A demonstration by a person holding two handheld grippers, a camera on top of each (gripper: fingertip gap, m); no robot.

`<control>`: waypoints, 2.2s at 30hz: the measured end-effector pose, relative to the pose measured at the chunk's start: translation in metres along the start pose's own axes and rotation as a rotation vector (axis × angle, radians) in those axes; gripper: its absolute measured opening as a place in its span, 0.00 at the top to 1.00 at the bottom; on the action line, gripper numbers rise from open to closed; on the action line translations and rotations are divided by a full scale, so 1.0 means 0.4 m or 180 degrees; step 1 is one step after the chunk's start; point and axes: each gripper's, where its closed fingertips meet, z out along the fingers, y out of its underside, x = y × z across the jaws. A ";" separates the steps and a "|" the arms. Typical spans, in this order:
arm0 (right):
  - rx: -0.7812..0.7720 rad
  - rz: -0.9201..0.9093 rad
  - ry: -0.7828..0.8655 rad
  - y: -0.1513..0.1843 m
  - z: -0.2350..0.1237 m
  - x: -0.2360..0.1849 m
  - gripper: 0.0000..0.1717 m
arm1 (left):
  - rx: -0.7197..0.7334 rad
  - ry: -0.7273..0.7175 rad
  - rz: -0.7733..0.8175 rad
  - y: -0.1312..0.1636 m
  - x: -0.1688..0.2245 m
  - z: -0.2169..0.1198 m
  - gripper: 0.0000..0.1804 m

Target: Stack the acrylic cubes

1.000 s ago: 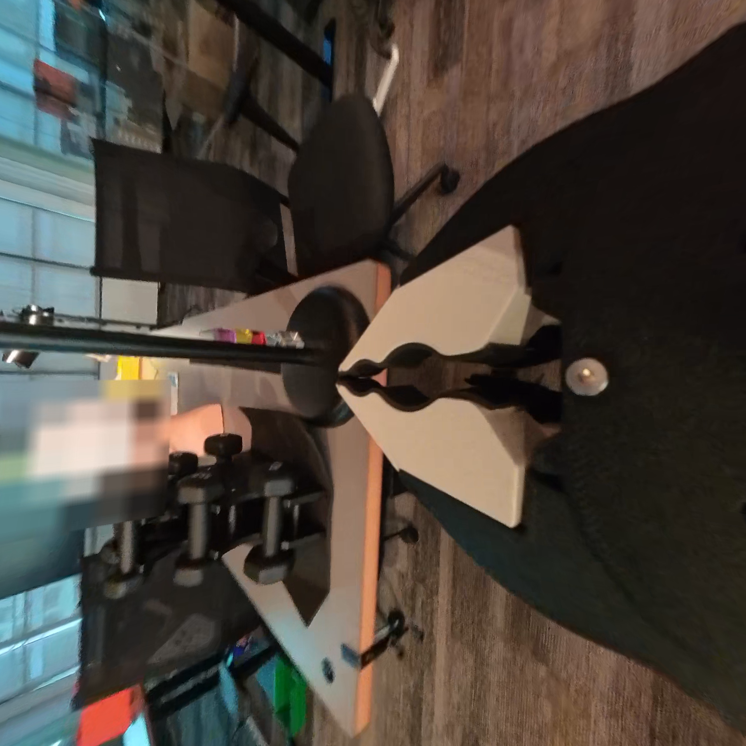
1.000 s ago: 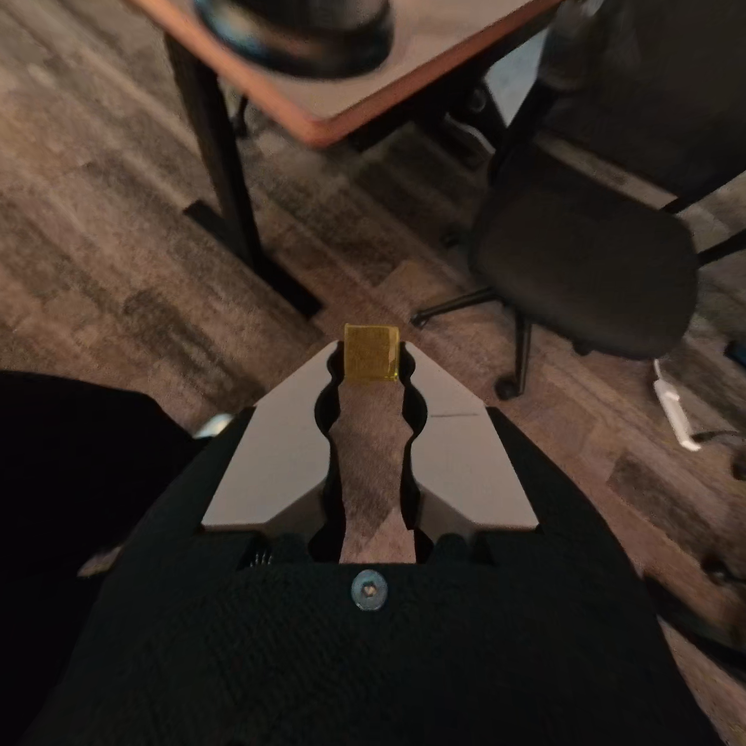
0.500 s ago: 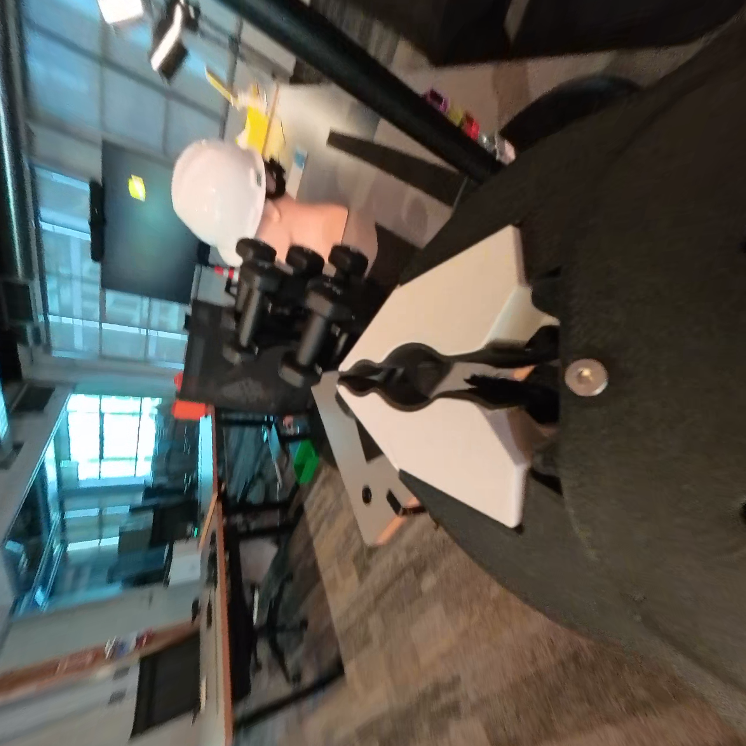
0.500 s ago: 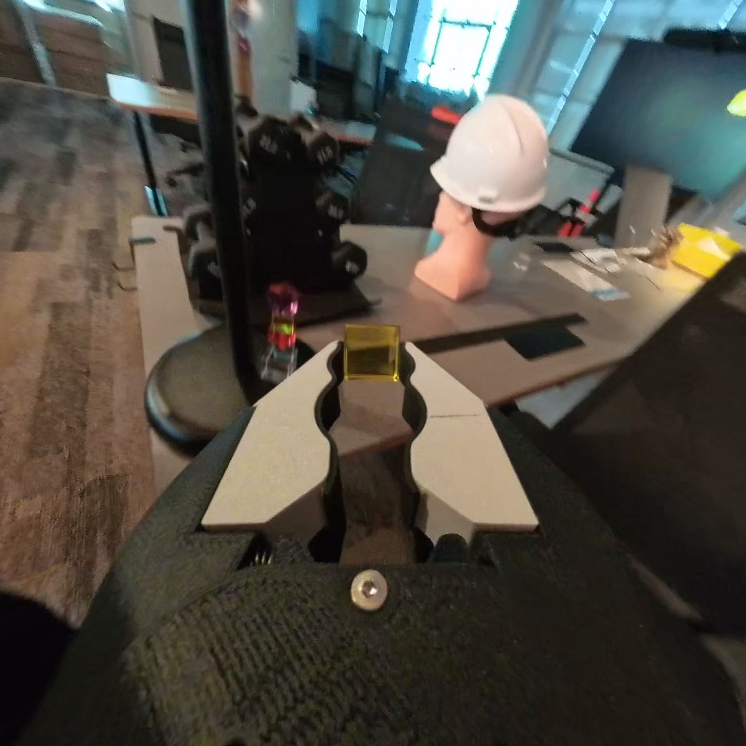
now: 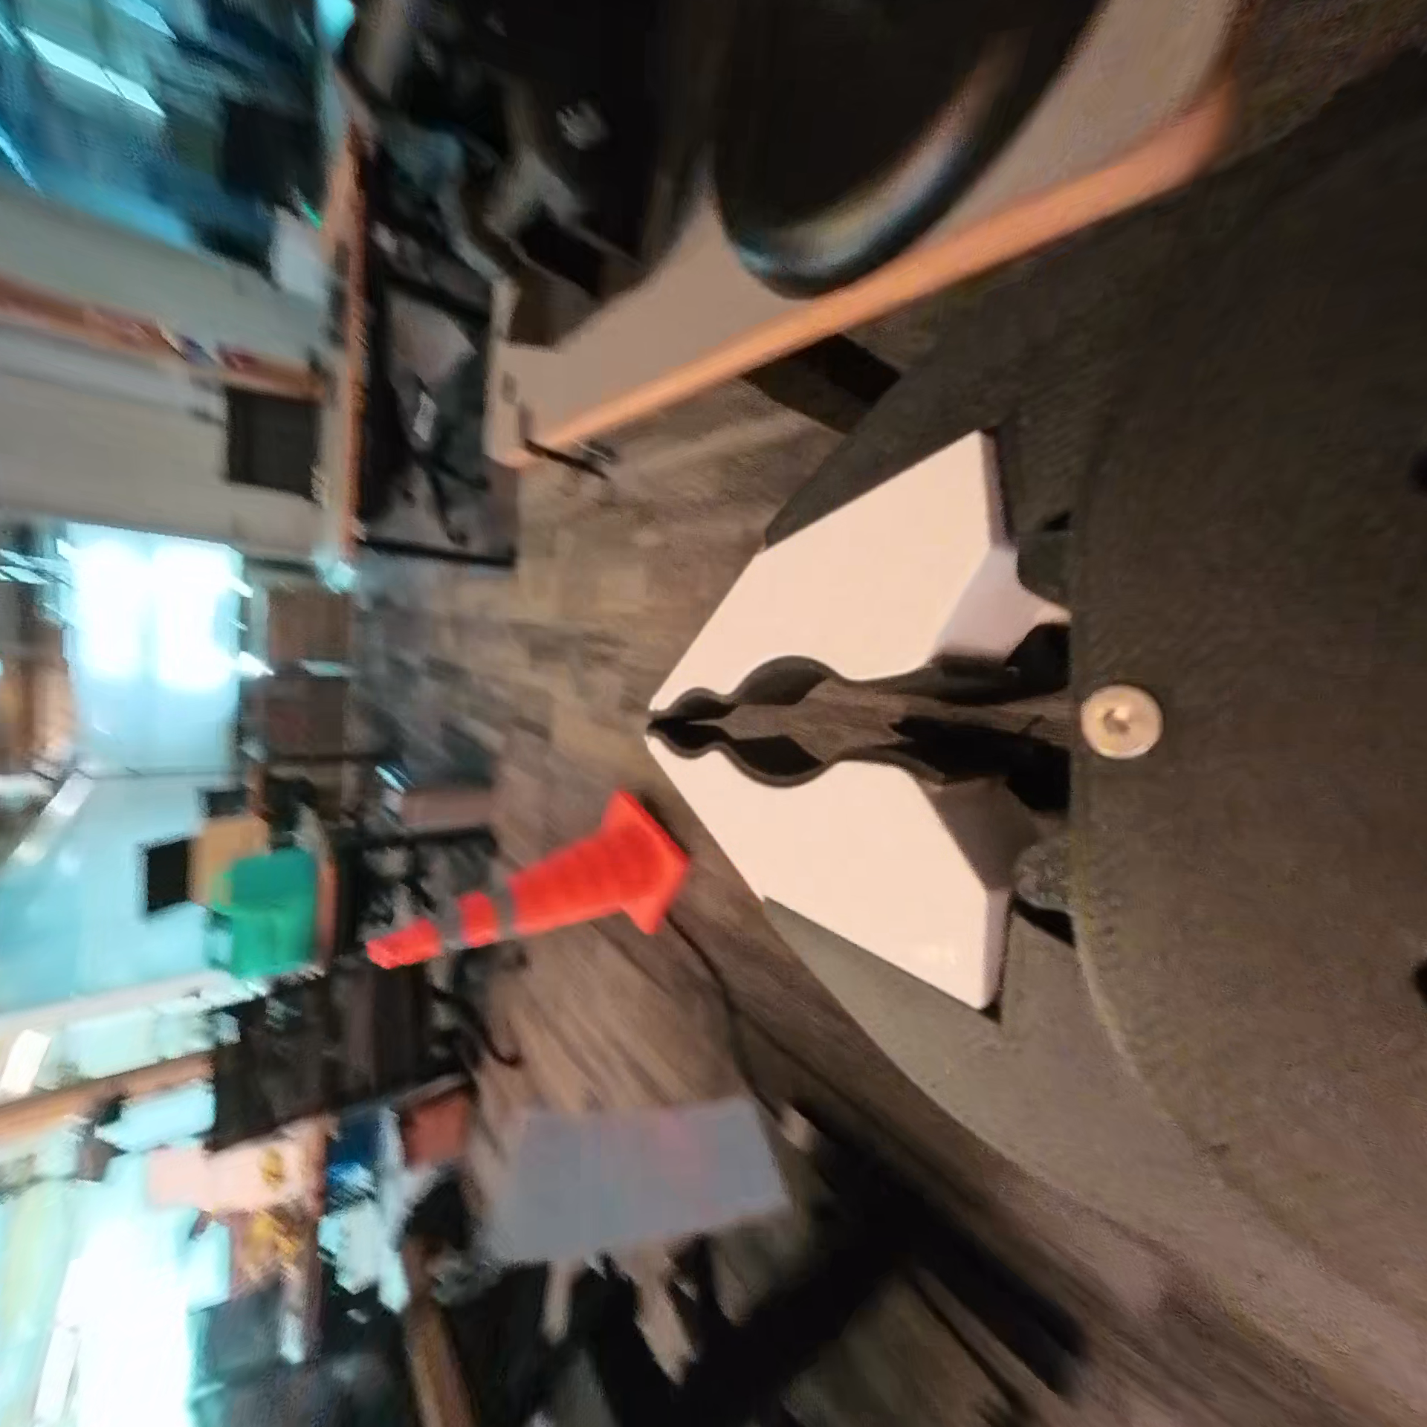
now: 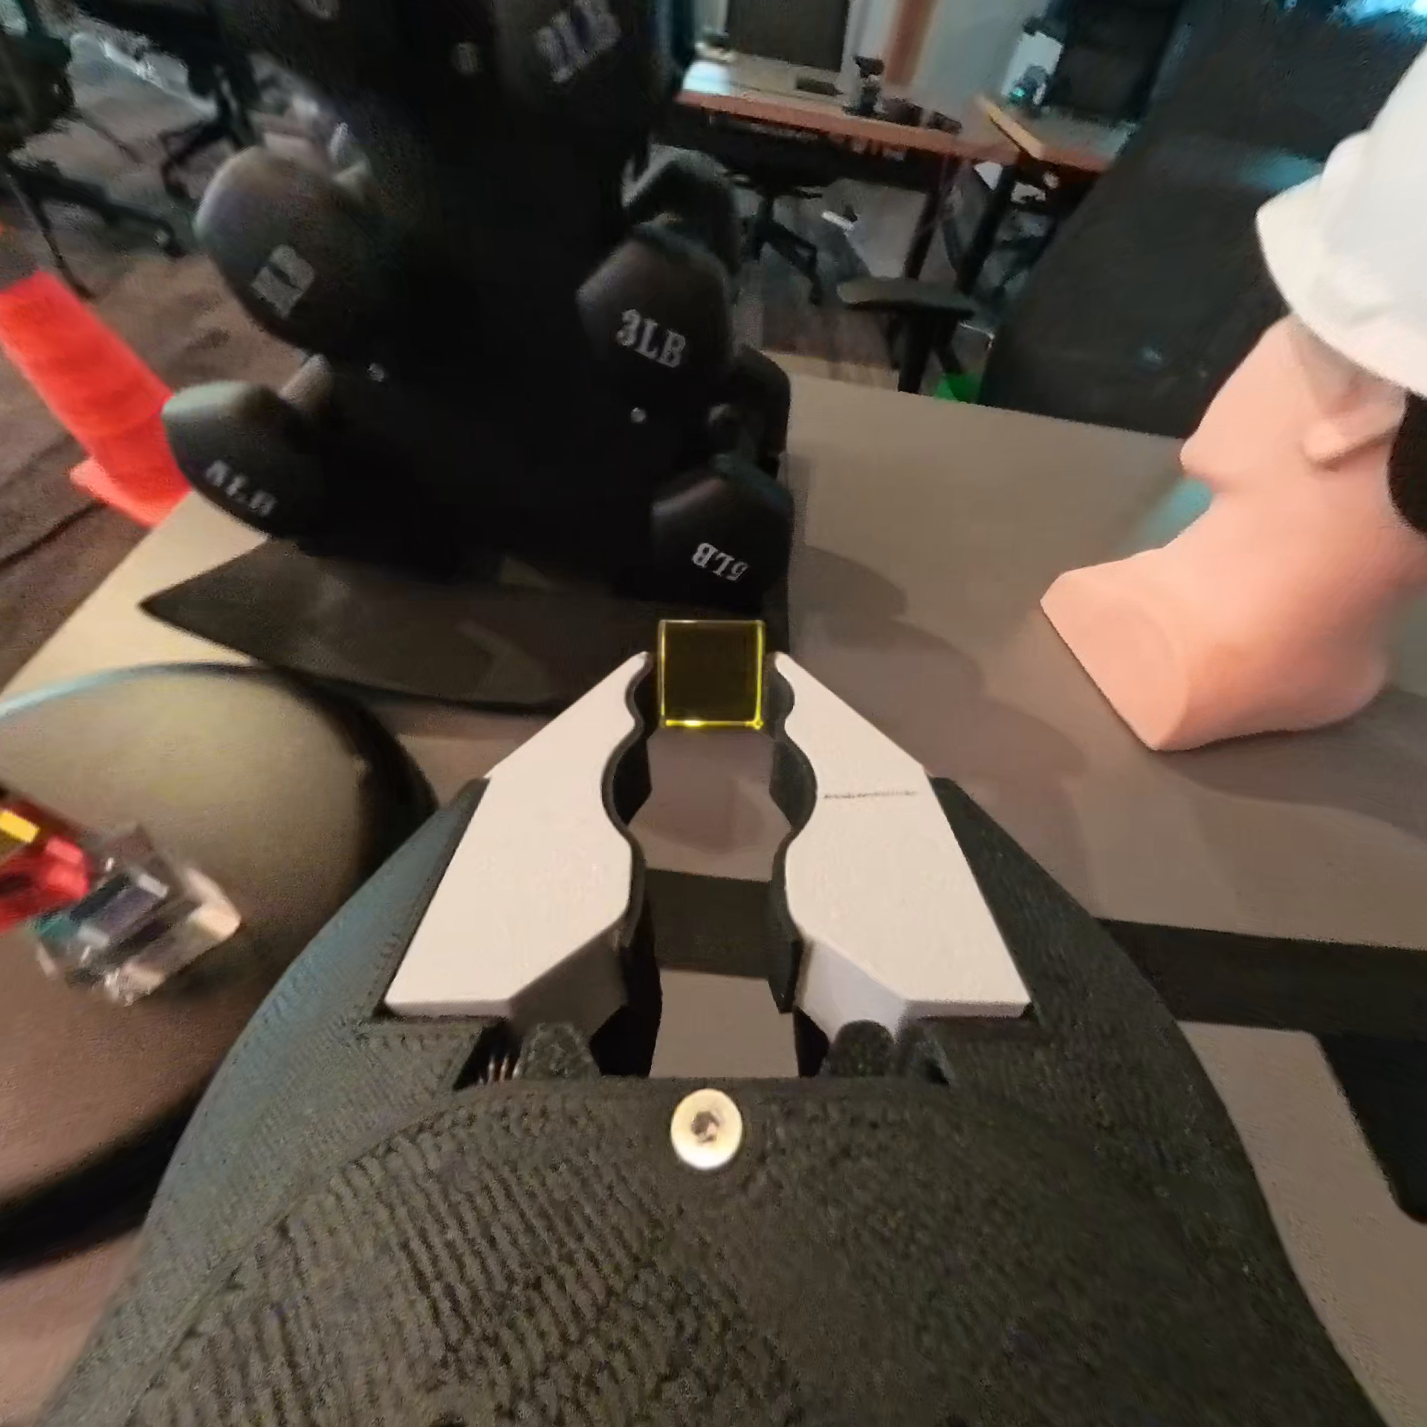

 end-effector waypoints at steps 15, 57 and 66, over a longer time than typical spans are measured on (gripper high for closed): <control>0.1234 -0.0338 -0.1408 0.033 0.093 -0.213 0.86 | -0.0637 -0.1480 0.0093 0.680 0.005 -0.748 1.00; -0.1031 -0.2593 -0.4438 -0.032 -0.117 -0.502 0.85 | 0.0610 -0.0234 0.0056 0.252 0.652 -0.679 1.00; -0.1153 -0.2744 -0.4395 -0.031 -0.118 -0.502 0.85 | 0.0486 0.0003 -0.0077 0.297 0.669 -0.637 1.00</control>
